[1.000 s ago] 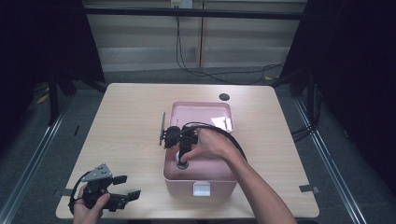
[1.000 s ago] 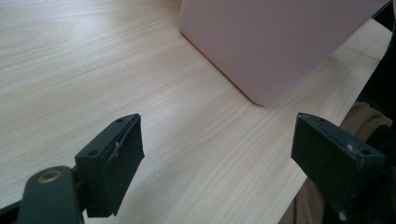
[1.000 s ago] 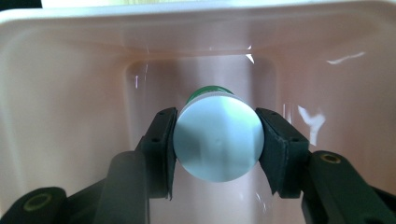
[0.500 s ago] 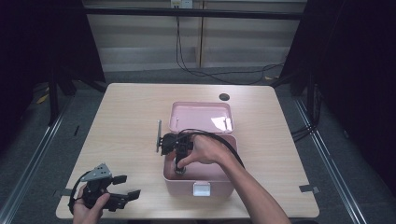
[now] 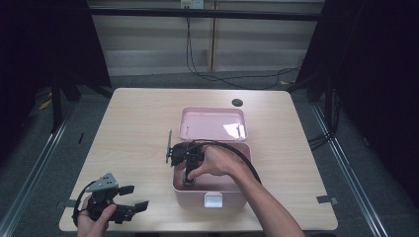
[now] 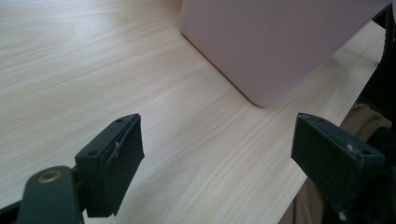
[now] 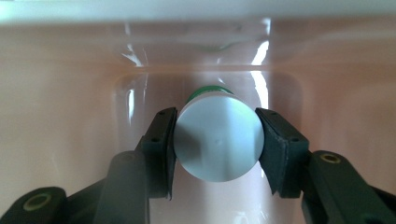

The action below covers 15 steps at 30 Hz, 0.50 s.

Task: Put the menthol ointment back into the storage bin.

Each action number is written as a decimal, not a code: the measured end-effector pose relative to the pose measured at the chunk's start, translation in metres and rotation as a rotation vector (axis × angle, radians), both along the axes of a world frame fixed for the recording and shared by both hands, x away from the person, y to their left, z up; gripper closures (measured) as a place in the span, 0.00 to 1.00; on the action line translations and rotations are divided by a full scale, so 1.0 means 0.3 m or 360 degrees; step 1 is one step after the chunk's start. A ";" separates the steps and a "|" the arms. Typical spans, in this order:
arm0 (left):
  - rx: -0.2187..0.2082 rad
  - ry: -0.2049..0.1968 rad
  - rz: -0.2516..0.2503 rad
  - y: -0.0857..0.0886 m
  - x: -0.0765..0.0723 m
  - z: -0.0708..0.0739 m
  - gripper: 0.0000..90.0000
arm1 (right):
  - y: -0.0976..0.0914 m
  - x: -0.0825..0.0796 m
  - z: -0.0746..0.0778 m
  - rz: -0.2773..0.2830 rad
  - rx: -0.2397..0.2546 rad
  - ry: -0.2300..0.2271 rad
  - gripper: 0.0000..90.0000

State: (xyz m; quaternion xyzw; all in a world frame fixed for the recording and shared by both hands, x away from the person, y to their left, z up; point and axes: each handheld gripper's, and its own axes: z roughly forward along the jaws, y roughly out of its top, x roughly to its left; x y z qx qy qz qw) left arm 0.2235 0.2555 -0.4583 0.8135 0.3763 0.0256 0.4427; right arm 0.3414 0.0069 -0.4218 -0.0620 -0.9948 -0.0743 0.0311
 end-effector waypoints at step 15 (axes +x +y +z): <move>-0.0005 0.0004 -0.0009 0.000 0.000 0.001 0.18 | 0.007 0.000 -0.027 -0.0013 0.0018 0.0015 0.57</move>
